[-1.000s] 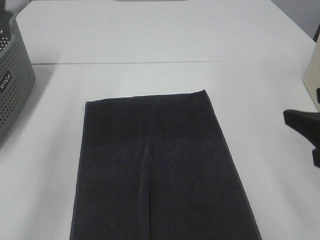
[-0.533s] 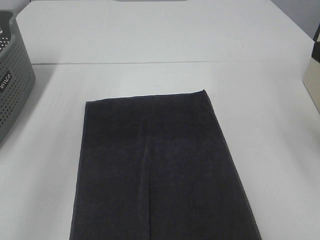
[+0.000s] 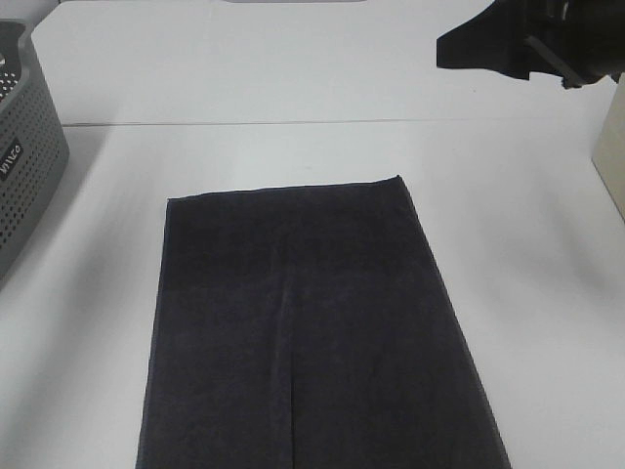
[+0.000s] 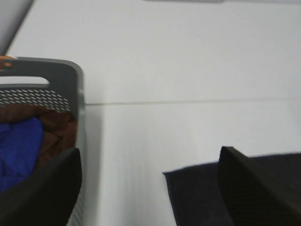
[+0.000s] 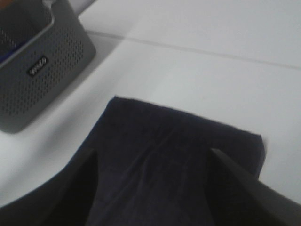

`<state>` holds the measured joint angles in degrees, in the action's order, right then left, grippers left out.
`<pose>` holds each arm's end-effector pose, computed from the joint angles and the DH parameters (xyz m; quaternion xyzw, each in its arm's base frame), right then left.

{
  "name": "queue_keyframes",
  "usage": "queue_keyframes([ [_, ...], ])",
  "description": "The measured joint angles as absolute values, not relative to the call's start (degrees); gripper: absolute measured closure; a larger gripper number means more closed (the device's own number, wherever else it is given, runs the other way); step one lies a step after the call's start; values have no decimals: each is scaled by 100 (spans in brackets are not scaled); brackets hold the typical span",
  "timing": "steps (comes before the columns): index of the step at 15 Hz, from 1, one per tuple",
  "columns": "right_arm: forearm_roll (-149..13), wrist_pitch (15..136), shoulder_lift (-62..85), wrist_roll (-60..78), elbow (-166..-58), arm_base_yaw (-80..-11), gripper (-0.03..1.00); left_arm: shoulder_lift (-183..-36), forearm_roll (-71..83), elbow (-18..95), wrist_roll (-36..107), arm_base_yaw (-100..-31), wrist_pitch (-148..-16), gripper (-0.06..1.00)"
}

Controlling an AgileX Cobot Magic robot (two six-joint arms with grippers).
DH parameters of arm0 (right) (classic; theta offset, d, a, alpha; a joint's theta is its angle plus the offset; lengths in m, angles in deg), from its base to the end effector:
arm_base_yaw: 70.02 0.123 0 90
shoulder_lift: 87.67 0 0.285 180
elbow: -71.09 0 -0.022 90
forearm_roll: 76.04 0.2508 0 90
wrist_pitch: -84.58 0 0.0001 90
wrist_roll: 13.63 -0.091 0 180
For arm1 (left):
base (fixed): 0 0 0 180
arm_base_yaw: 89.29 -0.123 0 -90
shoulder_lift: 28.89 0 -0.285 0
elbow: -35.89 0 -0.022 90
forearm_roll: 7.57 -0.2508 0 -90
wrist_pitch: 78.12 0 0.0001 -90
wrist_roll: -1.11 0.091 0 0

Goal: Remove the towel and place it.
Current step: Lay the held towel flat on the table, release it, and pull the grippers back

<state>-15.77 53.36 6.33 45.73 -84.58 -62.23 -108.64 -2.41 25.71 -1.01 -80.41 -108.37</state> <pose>0.2795 0.0797 0.2918 -0.1852 0.8572 0.2247 0.4248 0.2747 -0.0471 0.3801 0.0287 0.8657 -0.0866 0.4921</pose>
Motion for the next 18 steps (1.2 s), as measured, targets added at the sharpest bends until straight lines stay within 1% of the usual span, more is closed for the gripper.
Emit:
queue_keyframes([
  [1, -2625, 4912, 329, 3731, -8917, -6223, 34, -11173, 756, 2846, 764, -8172, -11330, 20],
  [3, -4573, 4259, -232, 1954, -9868, -6223, 34, -11786, 1821, 3328, 1778, -8510, -12074, 20],
  [6, -5788, 4098, -656, 900, -10584, -6235, 34, -12434, 2033, 3637, 2013, -8722, -12344, 20],
  [10, -5874, 3972, -1349, 751, -11254, -6235, 34, -13408, 2228, 4130, 2139, -8745, -12447, 20],
  [11, -5794, 3892, -1768, 751, -11552, -6235, 34, -14015, 2561, 4582, 2145, -8751, -12665, 20],
  [12, -5788, 3869, -1968, 751, -11672, -6235, 34, -14267, 2664, 4857, 2134, -8699, -12768, 20],
  [15, -5788, 3674, -2513, 763, -12062, -6235, 34, -14989, 2549, 5505, 1721, -8344, -13071, 20],
  [18, -5788, 3319, -3034, 814, -12526, -6235, 34, -15648, 2291, 5820, 1377, -8281, -13375, 20],
])
